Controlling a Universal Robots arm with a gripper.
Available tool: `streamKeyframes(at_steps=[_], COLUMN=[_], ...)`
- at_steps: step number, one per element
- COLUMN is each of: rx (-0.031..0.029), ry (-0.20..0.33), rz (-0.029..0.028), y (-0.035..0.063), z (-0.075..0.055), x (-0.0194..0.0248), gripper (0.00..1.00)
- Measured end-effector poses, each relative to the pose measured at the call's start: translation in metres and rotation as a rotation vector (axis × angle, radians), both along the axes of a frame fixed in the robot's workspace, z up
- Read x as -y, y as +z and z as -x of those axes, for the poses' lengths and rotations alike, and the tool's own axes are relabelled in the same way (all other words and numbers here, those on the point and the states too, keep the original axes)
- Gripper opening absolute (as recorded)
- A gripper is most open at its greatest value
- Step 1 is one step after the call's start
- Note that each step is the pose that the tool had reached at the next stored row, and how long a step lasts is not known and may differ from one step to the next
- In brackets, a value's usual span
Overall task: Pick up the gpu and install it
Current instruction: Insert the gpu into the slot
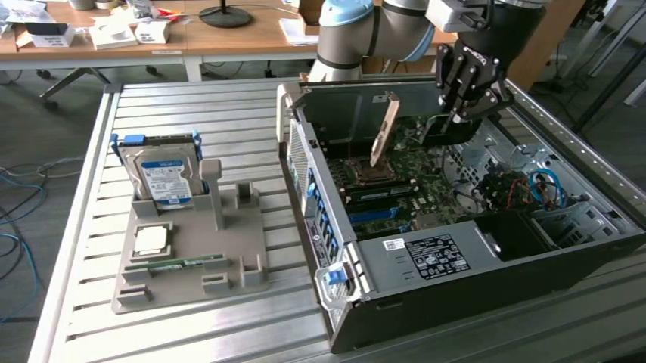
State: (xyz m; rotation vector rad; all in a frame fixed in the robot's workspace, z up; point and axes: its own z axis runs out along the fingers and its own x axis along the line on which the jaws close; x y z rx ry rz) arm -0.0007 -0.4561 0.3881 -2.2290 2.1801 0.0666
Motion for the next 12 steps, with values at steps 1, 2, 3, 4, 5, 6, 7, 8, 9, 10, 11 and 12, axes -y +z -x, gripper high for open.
streamKeyframes(at_steps=[1, 2, 3, 4, 5, 6, 7, 8, 9, 10, 11, 12], rx=[0.0001, 0.0001, 0.0018, 0.0049, 0.0096, 0.0136, 0.0144, 0.0144, 0.0144, 0.0168, 0.0245, 0.0334], ry=[0.000, 0.000, 0.000, 0.000, 0.000, 0.000, 0.000, 0.000, 0.000, 0.000, 0.000, 0.001], rz=[-0.0019, -0.0045, -0.0112, -0.0215, -0.0311, -0.0382, -0.0407, -0.0406, -0.0407, -0.0408, -0.0405, -0.0404], y=[-0.0014, -0.0024, -0.0027, -0.0029, -0.0031, -0.0033, -0.0034, -0.0034, -0.0035, -0.0040, -0.0044, -0.0049], z=[0.0000, 0.0004, 0.0010, 0.0016, 0.0024, 0.0031, 0.0031, 0.0031, 0.0031, 0.0036, 0.0043, 0.0050], x=[0.0000, 0.0000, 0.0000, 0.0000, 0.0000, 0.0000, 0.0000, 0.0000, 0.0000, 0.0000, 0.0000, 0.0000], gripper=[0.26, 0.26, 0.26, 0.26, 0.26, 0.26, 0.26, 0.26, 0.26, 0.26, 0.26, 0.26])
